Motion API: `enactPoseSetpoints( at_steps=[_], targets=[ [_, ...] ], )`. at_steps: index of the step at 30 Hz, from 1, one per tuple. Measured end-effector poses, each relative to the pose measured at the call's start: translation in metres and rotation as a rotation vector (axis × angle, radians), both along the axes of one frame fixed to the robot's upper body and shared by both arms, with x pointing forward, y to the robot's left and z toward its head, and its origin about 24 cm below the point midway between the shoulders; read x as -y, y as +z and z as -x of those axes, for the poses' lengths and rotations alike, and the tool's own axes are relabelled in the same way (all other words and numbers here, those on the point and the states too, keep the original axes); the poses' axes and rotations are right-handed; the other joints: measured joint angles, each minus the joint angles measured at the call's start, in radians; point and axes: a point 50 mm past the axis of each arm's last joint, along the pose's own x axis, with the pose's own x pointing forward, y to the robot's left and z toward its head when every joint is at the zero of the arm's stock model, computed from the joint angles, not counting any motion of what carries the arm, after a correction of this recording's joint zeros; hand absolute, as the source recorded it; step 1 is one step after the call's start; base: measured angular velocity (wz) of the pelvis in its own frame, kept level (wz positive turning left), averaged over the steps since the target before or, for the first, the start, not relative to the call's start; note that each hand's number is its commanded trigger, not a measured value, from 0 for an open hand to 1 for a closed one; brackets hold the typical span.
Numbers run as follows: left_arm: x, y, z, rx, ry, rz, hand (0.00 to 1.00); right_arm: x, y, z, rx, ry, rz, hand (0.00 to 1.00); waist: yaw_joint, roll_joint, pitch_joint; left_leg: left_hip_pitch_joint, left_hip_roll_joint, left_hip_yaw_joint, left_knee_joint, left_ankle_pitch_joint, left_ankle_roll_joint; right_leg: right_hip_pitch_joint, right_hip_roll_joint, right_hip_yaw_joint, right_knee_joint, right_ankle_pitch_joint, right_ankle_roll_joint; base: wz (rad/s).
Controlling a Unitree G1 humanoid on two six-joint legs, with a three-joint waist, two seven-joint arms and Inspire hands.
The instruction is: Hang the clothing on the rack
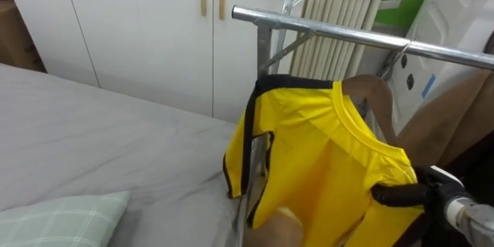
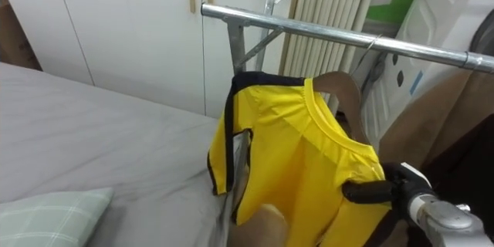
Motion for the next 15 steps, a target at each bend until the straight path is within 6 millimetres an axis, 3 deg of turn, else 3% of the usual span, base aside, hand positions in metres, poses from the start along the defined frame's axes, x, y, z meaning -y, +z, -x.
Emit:
enactPoseSetpoints(
  at_steps=[10, 15],
  targets=[
    [0.002, -0.001, 0.001, -0.011, -0.017, 0.002, 0.00, 0.003, -0.006, 0.007, -0.019, -0.027, 0.026, 1.00, 0.001, 0.005, -0.0016, 0.006, 0.000, 0.000, 0.000, 0.000, 0.000, 0.007, 0.000, -0.001, 0.000, 0.000, 0.000, 0.00],
    [0.003, -0.001, 0.001, -0.016, -0.026, 0.005, 0.00, 0.006, -0.013, 0.012, -0.038, -0.056, 0.033, 1.00, -0.001, 0.017, 0.0013, 0.012, 0.001, -0.002, 0.001, 0.000, 0.000, 0.017, 0.000, -0.001, -0.006, 0.000, 0.000, 0.01]
  ],
)
